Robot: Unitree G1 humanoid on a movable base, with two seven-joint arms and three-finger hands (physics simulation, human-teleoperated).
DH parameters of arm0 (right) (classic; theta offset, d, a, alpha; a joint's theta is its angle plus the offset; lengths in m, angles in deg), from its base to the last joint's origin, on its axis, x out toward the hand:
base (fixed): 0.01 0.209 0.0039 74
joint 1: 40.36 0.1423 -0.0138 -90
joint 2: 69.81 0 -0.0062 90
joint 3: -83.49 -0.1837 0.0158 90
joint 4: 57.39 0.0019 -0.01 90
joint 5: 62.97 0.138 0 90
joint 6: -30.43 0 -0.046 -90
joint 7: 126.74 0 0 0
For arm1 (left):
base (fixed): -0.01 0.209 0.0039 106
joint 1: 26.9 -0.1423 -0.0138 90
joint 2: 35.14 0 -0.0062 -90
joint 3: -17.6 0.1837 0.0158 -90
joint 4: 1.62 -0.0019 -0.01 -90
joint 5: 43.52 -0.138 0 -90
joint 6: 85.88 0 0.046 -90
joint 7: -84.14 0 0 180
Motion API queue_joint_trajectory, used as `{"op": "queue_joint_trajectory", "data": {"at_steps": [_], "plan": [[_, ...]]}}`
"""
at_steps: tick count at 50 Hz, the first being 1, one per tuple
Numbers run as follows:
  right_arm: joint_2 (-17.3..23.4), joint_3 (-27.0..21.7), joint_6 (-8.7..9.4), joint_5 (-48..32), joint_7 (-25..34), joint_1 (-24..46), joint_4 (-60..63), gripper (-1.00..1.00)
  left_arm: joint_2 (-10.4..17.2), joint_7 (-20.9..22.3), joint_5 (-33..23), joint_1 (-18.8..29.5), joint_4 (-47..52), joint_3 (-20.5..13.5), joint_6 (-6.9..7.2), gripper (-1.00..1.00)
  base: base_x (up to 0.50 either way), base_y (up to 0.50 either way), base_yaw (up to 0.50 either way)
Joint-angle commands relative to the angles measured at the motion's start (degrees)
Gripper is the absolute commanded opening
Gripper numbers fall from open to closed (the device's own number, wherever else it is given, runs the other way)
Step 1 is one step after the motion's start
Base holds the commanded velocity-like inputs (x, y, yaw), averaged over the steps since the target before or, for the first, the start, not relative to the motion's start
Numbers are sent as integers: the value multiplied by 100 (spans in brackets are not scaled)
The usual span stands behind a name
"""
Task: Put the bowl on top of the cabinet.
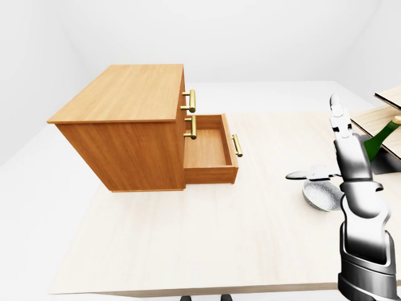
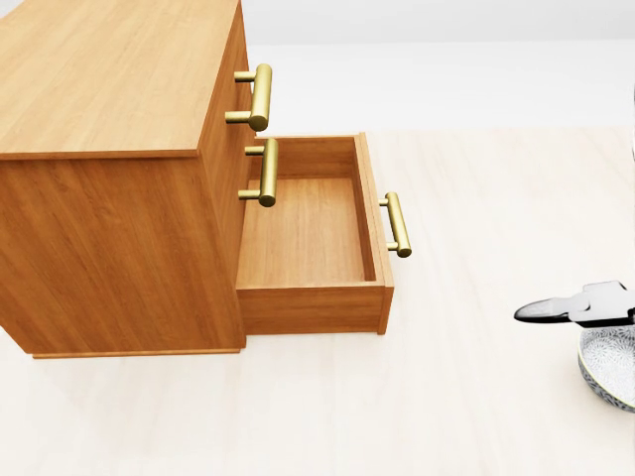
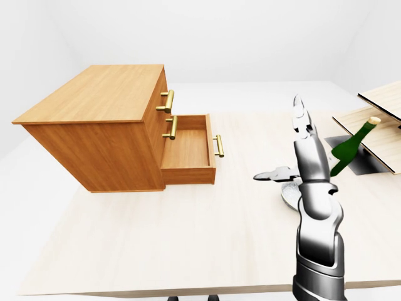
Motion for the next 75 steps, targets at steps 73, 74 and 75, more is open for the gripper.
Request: {"op": "queue_joint_trajectory", "data": {"at_steps": [73,74,75], "plan": [[-249,-595,-684,-1086,418,-1055,-60,100,-29,24,-47,8,32,17,0,100,0,0,0],[-252,-590,-687,-1095,422,-1060,-62,100,-29,36,-57,5,19,14,0,100,0,0,0],[-251,-590,-682,-1105,425,-1059,-64,100,-27,41,-62,5,12,11,0,100,0,0,0]]}}
